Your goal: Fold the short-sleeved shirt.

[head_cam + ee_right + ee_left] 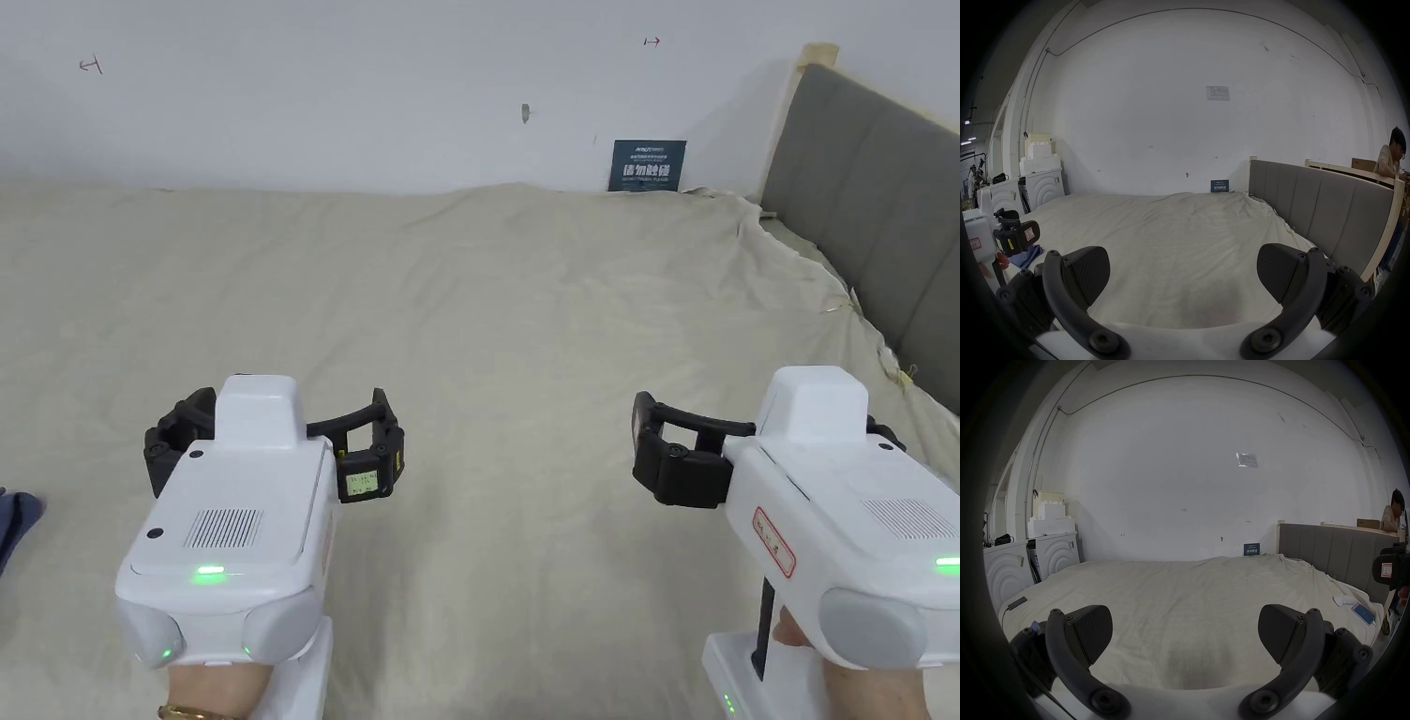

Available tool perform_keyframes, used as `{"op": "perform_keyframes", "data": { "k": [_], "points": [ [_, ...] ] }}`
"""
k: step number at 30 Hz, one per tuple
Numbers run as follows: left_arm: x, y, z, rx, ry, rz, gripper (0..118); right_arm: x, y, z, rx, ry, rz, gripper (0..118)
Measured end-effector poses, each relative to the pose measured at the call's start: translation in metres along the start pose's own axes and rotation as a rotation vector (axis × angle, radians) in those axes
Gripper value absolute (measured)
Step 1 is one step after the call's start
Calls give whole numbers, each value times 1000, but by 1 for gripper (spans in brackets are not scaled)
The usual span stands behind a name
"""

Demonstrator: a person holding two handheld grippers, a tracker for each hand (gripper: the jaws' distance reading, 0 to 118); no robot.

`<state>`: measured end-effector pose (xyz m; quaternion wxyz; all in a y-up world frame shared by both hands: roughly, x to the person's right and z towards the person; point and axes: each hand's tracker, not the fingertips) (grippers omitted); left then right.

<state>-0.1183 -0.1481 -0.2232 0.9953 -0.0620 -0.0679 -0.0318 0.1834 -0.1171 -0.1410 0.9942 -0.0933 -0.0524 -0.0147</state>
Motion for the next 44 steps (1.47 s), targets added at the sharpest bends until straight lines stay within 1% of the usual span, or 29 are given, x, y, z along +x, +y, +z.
{"op": "perform_keyframes", "data": {
  "k": [8, 11, 12, 14, 16, 17, 19, 20, 21, 22, 24, 29, 31, 33, 34, 36, 37, 39, 40, 41, 43, 44],
  "points": [
    [0, 0, -1, 1, -2, 1, 118, -3, 1, -1, -4, 4, 6, 118],
    [1, 0, 0, -2, -3, 5, 118, -3, 4, -6, -40, -20, 0, 118],
    [1, 0, 0, -6, -3, 8, 118, -3, 7, -10, -133, -25, -39, 118],
    [2, 1, 1, -16, -2, 13, 118, 0, 16, -23, -346, -28, -77, 118],
    [4, 1, 4, -22, -5, 24, 118, 0, 19, -30, -460, -29, -116, 118],
    [5, 0, 5, -22, -7, 31, 118, -2, 19, -31, -501, -33, -124, 118],
    [5, -1, 5, -32, -12, 45, 118, -8, 17, -31, -573, -88, -116, 118],
    [6, -2, 5, -39, -14, 48, 118, -11, 15, -31, -599, -74, -98, 118],
    [7, -3, 5, -41, -15, 49, 118, -12, 13, -29, -597, -41, -102, 118],
    [8, -5, 5, -45, -18, 47, 118, -15, 9, -22, -573, -4, -127, 118],
    [9, -7, 4, -53, -22, 36, 118, -15, 6, -18, -555, 31, -160, 118],
    [9, -10, 5, -64, -26, 35, 118, -13, 2, -18, -574, 3, -151, 118],
    [8, -11, 5, -68, -24, 33, 118, -11, 2, -19, -582, -33, -151, 118],
    [8, -13, 5, -75, -23, 32, 118, -6, 2, -17, -566, -26, -163, 118],
    [7, -13, 4, -77, -23, 34, 118, -5, 3, -15, -550, -5, -166, 118],
    [6, -15, 3, -85, -22, 40, 118, -7, 5, -14, -562, -3, -170, 118],
    [6, -15, 2, -88, -20, 41, 118, -8, 5, -15, -593, -17, -161, 118],
    [5, -17, 1, -93, -17, 47, 118, -12, 1, -14, -635, -39, -89, 118],
    [5, -17, 0, -95, -16, 51, 118, -14, -3, -14, -628, -33, -52, 118],
    [5, -18, -1, -97, -17, 57, 118, -13, -10, -14, -610, -25, -32, 118],
    [5, -20, -3, -104, -16, 61, 118, -10, -24, -16, -574, -27, -51, 118],
    [5, -22, -5, -110, -14, 61, 118, -7, -31, -19, -558, -3, -53, 118]
  ]
}}
